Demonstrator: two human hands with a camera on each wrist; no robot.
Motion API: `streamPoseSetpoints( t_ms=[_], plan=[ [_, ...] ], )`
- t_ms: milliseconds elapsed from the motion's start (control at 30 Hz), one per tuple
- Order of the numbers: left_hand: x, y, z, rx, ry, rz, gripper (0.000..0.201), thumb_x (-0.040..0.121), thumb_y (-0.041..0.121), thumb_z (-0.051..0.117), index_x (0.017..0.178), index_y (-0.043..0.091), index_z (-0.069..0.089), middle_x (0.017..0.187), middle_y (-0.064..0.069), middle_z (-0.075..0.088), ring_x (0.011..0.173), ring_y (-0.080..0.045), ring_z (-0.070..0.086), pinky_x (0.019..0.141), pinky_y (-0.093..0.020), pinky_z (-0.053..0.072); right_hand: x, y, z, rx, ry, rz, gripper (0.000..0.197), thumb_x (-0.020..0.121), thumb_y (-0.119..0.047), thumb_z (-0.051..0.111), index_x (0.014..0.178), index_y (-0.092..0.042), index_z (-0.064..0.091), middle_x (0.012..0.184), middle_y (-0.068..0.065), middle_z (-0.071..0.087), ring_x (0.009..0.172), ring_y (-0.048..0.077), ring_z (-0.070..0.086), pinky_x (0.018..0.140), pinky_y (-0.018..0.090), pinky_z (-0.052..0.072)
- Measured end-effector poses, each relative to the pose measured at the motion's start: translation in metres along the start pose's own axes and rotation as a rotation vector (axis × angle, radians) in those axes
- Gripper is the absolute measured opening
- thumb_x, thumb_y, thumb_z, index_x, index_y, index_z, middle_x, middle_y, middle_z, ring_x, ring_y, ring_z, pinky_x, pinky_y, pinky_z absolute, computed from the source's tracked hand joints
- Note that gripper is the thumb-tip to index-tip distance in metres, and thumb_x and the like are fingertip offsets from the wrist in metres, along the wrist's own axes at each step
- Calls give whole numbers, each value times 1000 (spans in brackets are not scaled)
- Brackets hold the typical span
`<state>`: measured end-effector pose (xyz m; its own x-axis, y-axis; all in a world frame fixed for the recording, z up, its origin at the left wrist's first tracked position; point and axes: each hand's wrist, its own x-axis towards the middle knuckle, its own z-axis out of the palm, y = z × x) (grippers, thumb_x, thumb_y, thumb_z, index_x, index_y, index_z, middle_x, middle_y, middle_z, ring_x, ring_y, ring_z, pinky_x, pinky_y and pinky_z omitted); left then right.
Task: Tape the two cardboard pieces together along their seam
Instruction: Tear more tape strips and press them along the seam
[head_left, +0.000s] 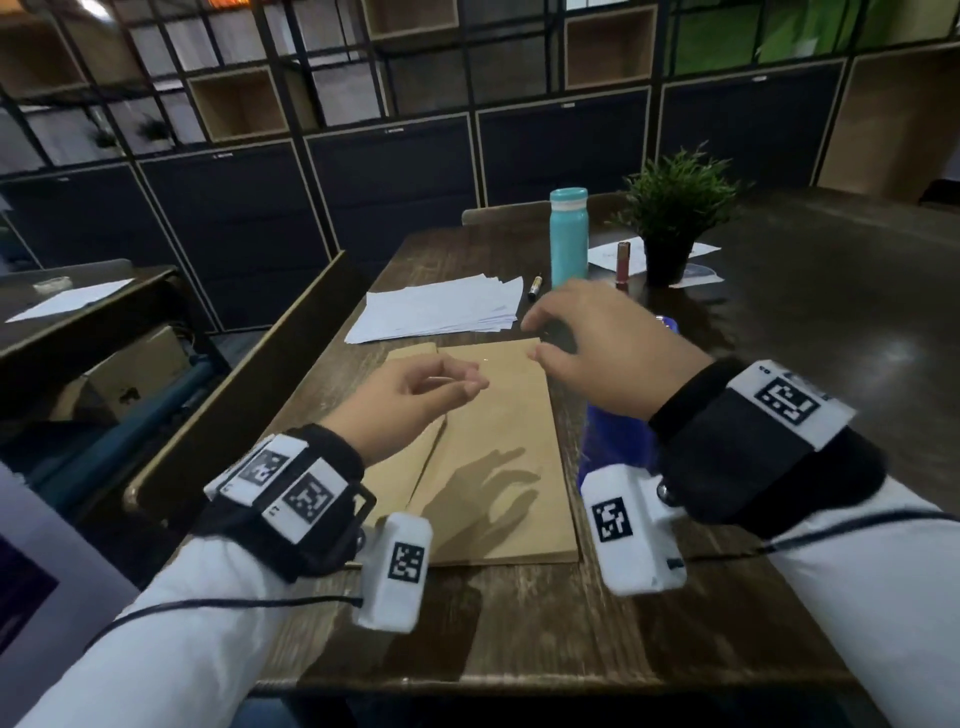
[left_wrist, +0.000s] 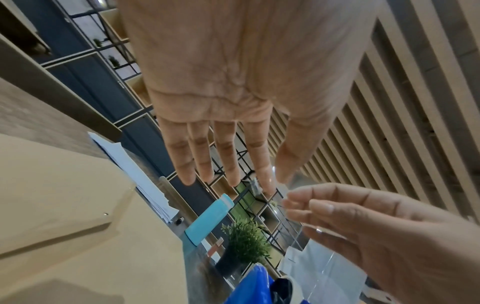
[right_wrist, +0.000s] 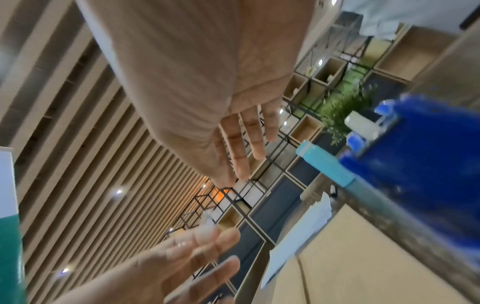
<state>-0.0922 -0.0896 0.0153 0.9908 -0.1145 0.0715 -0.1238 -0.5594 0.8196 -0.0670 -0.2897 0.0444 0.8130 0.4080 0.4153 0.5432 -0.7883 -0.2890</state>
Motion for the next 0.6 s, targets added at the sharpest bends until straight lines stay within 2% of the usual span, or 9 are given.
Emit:
streamPoseSetpoints(
  t_ms=[100, 233, 367, 500, 600],
  plan=[
    [-8, -10, -9, -75, 34, 17, 12, 91, 24, 61, 97, 30, 70, 127, 14, 61, 115, -6, 58, 110, -44, 38, 3, -13, 16, 158, -56, 22, 22, 94, -26, 53, 113, -21, 62, 117, -4, 58, 108, 10, 53, 89, 22, 39],
    [-16, -16, -12, -98, 53, 29, 22, 78, 38, 60, 98, 40, 69, 124, 19, 61, 124, -8, 51, 111, -47, 34, 9, -23, 32, 372, -105, 106, 23, 94, -28, 54, 112, -19, 65, 111, -7, 64, 103, 8, 58, 86, 21, 44],
    [-20, -20, -14, -79, 39, 40, 25, 77, 38, 58, 99, 45, 67, 126, 18, 60, 127, -9, 48, 111, -49, 33, 15, -30, 39, 520, -141, 122, 19, 93, -29, 56, 104, -19, 68, 98, -11, 64, 81, -4, 53, 68, 14, 39],
    [-23, -22, -16, -70, 39, 36, 25, 78, 37, 56, 99, 46, 67, 125, 19, 61, 128, -9, 47, 112, -50, 31, 21, -36, 45, 564, -103, 113, 13, 91, -27, 60, 95, -19, 70, 96, -10, 66, 78, -3, 53, 72, 21, 39],
    [-23, -25, -17, -63, 47, 39, 24, 80, 37, 56, 100, 44, 67, 124, 18, 62, 126, -8, 49, 111, -49, 33, 23, -40, 48, 579, -77, 99, 9, 90, -23, 61, 87, -20, 69, 91, -12, 65, 76, -2, 52, 71, 22, 39]
  ],
)
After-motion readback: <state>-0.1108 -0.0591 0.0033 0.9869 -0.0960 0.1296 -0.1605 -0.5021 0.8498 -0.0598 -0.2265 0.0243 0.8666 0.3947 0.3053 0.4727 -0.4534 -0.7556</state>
